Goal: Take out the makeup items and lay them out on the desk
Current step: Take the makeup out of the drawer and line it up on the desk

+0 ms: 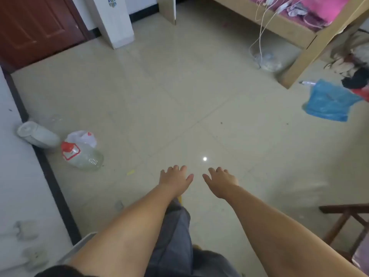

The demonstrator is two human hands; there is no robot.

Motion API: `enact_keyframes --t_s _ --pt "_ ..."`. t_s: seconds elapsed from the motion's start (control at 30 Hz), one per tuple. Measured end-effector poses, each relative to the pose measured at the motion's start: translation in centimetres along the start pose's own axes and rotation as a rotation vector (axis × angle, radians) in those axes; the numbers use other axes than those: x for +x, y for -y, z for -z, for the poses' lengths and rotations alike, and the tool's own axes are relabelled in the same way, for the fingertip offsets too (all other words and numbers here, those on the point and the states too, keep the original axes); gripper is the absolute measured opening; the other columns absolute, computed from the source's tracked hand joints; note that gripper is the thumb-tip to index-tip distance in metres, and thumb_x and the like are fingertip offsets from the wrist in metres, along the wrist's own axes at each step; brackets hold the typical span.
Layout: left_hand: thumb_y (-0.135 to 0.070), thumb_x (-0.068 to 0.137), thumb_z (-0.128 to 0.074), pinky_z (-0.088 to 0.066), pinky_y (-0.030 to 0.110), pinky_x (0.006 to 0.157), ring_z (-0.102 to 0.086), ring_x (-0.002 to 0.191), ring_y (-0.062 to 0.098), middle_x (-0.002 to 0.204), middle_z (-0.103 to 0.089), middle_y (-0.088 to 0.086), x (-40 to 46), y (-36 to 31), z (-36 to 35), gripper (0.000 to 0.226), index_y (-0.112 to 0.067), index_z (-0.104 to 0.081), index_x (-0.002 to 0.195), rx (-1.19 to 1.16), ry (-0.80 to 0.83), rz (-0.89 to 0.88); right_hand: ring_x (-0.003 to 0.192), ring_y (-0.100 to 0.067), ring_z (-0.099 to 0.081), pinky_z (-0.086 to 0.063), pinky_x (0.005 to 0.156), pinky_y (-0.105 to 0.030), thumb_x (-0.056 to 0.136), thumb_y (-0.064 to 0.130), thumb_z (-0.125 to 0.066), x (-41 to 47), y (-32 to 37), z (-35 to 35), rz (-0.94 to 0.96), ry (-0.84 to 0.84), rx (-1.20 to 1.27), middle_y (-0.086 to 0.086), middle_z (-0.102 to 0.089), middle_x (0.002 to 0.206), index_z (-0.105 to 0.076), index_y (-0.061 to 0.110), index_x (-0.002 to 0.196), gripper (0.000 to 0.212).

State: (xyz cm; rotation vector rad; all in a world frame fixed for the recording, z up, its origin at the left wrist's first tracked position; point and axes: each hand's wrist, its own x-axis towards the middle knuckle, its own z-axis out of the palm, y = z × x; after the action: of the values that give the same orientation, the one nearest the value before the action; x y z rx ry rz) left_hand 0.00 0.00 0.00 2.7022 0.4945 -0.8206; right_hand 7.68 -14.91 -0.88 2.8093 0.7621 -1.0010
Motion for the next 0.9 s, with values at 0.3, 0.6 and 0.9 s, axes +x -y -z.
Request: enact_keyframes --t_s 0.3,0.6,0.9 --pt "-0.052 0.097 -0.021 -0.035 0.043 0.097 -0.042 0.122 0.03 0.136 -0.045 0.011 14.0 2.8 12.6 0.056 -0.017 -0.033 0.139 0.035 -0.031 -0.037 0.125 -0.025 -0.039 -0.042 0.086 -0.039 0.097 0.054 -0.016 14.4 0.2 11.5 -0.047 -0.033 0.016 -0.006 -0.041 0.137 -0.032 0.023 0.139 0.054" --pt "-0.051 0.097 -0.022 -0.036 0.042 0.093 -0.045 0.118 0.029 0.13 -0.048 0.011 27.6 5.8 26.4 0.054 -0.016 -0.037 0.135 0.067 -0.068 -0.074 0.125 -0.026 -0.041 -0.037 0.095 -0.043 0.097 0.054 -0.015 27.6 1.7 25.3 -0.072 -0.123 0.012 -0.006 -0.043 0.137 -0.034 0.023 0.138 0.055" --pt "-0.05 0.097 -0.023 -0.035 0.041 0.095 -0.046 0.117 0.027 0.128 -0.05 0.01 45.0 7.4 37.1 0.052 -0.018 -0.037 0.135 0.06 -0.125 -0.022 0.13 -0.023 -0.036 -0.029 0.103 -0.042 0.098 0.052 -0.015 45.2 1.5 37.5 0.03 -0.216 -0.111 -0.002 -0.037 0.144 -0.031 0.026 0.14 0.052"
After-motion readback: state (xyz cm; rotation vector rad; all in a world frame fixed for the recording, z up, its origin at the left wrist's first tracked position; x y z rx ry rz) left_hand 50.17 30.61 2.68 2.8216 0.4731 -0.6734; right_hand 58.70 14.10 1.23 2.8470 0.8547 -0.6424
